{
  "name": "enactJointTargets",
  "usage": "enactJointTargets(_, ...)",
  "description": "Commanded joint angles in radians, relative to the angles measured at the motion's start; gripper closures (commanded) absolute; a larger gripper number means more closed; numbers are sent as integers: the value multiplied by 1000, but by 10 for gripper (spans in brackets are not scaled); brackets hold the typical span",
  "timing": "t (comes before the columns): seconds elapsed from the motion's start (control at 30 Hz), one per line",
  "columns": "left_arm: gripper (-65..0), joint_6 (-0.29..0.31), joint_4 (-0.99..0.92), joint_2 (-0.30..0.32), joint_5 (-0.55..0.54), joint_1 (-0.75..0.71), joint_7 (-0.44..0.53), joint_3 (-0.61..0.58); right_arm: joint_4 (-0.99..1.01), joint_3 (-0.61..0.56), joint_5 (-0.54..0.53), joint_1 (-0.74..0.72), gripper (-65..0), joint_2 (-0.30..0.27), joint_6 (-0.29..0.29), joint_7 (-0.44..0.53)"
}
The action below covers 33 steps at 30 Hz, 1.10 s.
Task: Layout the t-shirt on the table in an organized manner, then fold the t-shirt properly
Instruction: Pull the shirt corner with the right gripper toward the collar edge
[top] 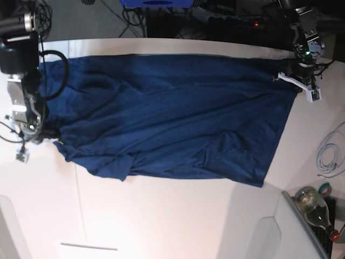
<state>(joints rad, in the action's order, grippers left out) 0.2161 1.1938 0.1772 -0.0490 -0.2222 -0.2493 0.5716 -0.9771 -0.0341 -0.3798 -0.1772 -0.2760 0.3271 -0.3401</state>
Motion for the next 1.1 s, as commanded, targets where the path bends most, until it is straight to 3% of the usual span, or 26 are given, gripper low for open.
enactJointTargets(0.0,0,-1,45,6,-1,0,21,3,-90,4,8,-3,0,-13,2,23)
enactJointTargets(0.1,0,1,148,-8,-2,-42,20,20,-305,4,3,95,0,-15,2,6)
enactJointTargets(0.23,0,6,262,-48,-2,-90,20,58,-560,6,3,247,0,-1,7,-149)
enactJointTargets(0.33,0,10,285,-63,-27,-110,21,58,-668,21,3,368,0,48,7,-228)
enactJointTargets(0.43,0,38,262,-61,-114,-107,21,58,-702,35,3,471,0,90,4,-247)
enactJointTargets(0.53,0,39,199,-58,-134,-81,26,57,-696,33,3,525,0,94,4,-247)
enactJointTargets(0.83,0,39,-9,-60,42,-1,28,57,-538,40,3,525,-2,96,2,-242)
enactJointTargets(1.07,0,39,18,-58,44,-67,28,61,-544,40,5,581,0,93,2,-185)
